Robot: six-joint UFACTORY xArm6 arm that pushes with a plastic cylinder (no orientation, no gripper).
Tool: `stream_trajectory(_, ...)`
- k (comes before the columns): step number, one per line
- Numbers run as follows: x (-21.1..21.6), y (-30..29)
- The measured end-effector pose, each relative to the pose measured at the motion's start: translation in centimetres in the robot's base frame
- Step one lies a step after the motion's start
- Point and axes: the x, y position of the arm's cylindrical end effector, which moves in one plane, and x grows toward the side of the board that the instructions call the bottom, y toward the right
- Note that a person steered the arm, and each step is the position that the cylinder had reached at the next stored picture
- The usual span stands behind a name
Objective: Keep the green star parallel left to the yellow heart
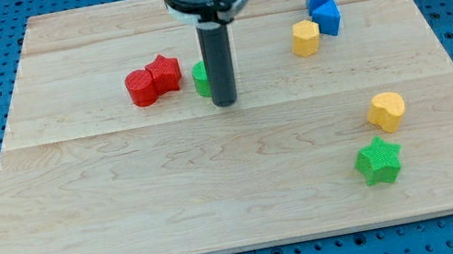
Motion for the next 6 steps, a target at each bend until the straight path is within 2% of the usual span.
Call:
stream_trajectory(1,6.8,4.9)
stream_trajectory(2,11.2,6.2)
stream_trajectory(3,15.1,10.6)
stream_trajectory(4,15.0,16.1)
stream_trajectory(5,12.3,16.0)
stream_trajectory(6,8.9,13.4)
